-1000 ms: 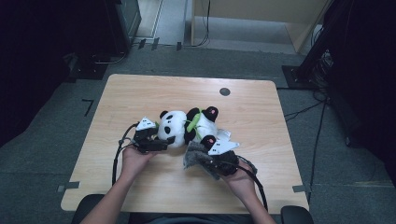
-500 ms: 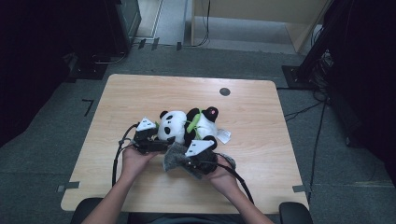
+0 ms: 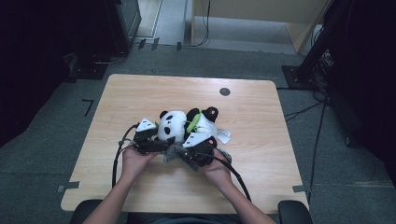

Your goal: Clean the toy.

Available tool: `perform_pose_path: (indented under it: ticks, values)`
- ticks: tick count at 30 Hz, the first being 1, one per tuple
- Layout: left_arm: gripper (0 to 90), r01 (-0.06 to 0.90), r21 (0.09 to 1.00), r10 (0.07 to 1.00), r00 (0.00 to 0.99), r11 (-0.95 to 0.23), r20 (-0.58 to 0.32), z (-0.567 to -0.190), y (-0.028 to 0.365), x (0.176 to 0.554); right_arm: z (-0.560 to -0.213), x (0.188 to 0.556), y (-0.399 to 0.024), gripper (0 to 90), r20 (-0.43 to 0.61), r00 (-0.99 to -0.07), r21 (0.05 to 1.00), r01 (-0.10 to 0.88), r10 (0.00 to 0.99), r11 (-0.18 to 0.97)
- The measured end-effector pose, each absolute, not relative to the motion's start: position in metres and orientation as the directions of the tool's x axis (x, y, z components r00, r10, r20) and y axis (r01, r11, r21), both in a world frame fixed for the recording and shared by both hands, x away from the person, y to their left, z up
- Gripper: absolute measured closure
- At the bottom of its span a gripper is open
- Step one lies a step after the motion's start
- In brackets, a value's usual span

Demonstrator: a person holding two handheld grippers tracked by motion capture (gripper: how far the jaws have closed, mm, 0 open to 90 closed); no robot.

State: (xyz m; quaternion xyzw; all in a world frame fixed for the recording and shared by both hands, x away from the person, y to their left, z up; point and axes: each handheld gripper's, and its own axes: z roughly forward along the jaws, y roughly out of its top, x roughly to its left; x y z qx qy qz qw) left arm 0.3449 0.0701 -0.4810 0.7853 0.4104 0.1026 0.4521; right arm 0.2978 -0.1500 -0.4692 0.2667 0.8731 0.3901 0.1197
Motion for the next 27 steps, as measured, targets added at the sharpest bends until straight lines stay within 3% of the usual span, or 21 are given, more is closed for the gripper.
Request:
perform_pose_path:
  ticks: [17, 27]
  values:
    - [21.1, 0.548, 0.792, 0.730, 0.652, -0.268, -0.204, -0.481, 0.070, 0.347, -0.465, 0.280, -0.185, 76.6, -0.021, -0.799, 0.736, 0.394, 0.600, 0.551]
    - [21.4, 0.544, 0.792, 0.727, 0.658, -0.279, -0.195, -0.481, 0.070, 0.349, -0.457, 0.272, -0.229, 76.5, 0.002, -0.748, 0.728, 0.456, 0.664, 0.512]
